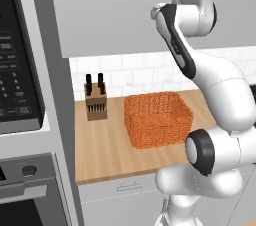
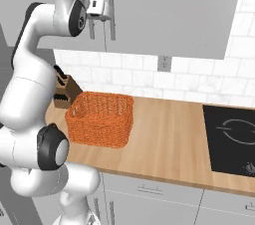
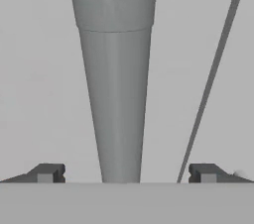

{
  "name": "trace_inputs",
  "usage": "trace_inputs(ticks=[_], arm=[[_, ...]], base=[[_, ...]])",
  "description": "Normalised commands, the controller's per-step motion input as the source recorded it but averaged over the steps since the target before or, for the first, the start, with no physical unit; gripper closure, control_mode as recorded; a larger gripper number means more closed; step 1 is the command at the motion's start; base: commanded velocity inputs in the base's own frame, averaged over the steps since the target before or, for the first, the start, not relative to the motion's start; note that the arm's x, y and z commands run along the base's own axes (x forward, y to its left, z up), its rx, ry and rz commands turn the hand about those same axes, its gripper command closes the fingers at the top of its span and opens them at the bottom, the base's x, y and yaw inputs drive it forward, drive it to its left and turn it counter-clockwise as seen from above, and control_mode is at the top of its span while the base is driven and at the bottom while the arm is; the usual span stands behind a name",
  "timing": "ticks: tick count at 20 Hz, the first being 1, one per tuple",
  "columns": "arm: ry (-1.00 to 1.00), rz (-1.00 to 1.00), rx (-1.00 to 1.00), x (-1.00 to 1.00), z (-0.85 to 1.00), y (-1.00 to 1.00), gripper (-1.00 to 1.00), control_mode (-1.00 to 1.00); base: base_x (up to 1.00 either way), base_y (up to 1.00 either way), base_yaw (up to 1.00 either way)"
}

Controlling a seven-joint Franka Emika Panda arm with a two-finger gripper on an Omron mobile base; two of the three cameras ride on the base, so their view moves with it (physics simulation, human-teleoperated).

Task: Open the cabinet, pick up the bread from the cabinet and place it in the basket. Then move the basket to the dining counter.

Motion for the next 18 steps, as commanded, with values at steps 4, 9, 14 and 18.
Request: trace_inputs(ticks=[4,9,14,18], arm=[[-0.08,0.07,0.00,0.48,-0.10,0.00,-1.00,-1.00],[-0.09,0.08,0.01,0.26,-0.04,0.00,1.00,-1.00],[-0.02,0.02,0.00,0.12,0.00,0.00,1.00,-1.00],[0.01,-0.16,0.00,-0.41,-0.01,0.05,1.00,-1.00]], base=[[0.00,0.00,0.00],[0.00,0.00,0.00],[0.00,0.00,0.00],[0.00,0.00,0.00]])
